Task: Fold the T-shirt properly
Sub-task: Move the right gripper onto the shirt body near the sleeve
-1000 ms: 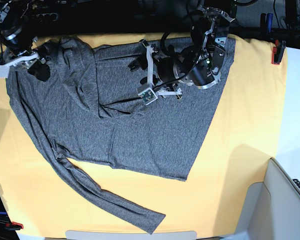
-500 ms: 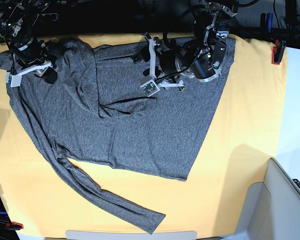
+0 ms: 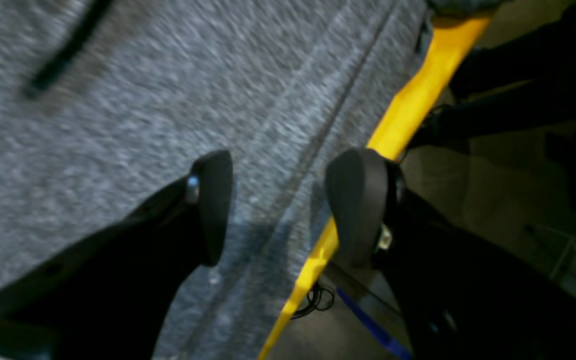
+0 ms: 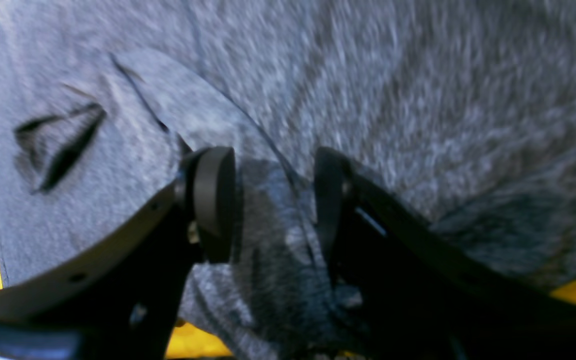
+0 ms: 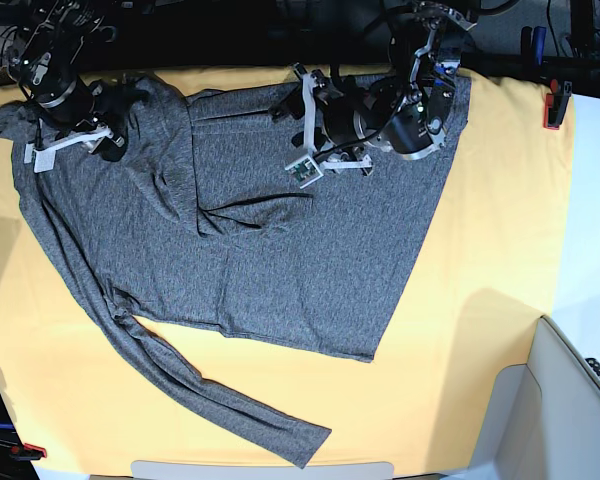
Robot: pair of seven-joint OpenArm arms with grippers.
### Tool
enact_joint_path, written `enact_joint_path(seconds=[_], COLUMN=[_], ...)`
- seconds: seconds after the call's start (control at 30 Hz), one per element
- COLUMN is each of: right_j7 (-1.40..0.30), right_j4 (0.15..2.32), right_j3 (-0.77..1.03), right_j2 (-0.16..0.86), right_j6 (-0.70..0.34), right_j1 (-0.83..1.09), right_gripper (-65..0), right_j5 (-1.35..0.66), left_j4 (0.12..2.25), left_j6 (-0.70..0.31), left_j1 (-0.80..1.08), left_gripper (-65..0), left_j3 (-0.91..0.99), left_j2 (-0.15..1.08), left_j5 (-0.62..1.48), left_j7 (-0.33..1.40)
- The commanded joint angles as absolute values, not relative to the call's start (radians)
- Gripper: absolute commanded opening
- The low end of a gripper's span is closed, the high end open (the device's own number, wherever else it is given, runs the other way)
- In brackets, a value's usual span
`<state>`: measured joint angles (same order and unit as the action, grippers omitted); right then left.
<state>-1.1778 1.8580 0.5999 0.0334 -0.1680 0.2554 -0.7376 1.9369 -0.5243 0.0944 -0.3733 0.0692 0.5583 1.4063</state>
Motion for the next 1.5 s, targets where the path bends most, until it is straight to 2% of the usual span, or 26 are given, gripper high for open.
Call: enact_joint_path(seconds=[0.0, 0.4, 0.47, 0.53, 0.57, 1.1, 1.47], right_j7=[-1.167, -1.165, -1.165, -1.165, -1.168, -1.167, -1.109], right_j4=[1.873, 1.868, 1.868, 1.868, 1.868, 1.92, 1.917], right_j3=[0.585, 0.552, 0.55, 0.55, 0.549, 0.341, 0.334], right_j2=[0.044, 0.041, 0.041, 0.041, 0.041, 0.038, 0.007], right_j6=[-0.176, -0.176, -0.176, -0.174, -0.174, -0.174, -0.174], right_j1=[0.249, 0.249, 0.249, 0.249, 0.249, 0.124, 0.053], right_gripper=[-39.1, -40.4, -47.9, -61.0, -65.0, -65.0, -65.0], right_j5=[-0.762, -0.762, -0.762, -0.759, -0.751, -0.728, -0.653], left_j4=[1.954, 1.954, 1.954, 1.954, 1.954, 1.954, 1.954], left_j6=[-0.526, -0.526, -0.526, -0.526, -0.526, -0.526, -0.526], left_j1=[0.082, 0.082, 0.082, 0.082, 0.082, 0.082, 0.096], left_gripper=[-32.0, -34.0, -34.0, -34.0, -34.0, -34.0, -34.1], left_j3=[-0.374, -0.374, -0.374, -0.374, -0.374, -0.372, -0.372], left_j2=[0.067, 0.068, 0.068, 0.068, 0.068, 0.068, 0.068], left_j5=[0.57, 0.57, 0.57, 0.57, 0.57, 0.57, 0.57], left_j7=[1.396, 1.396, 1.396, 1.396, 1.396, 1.396, 1.396])
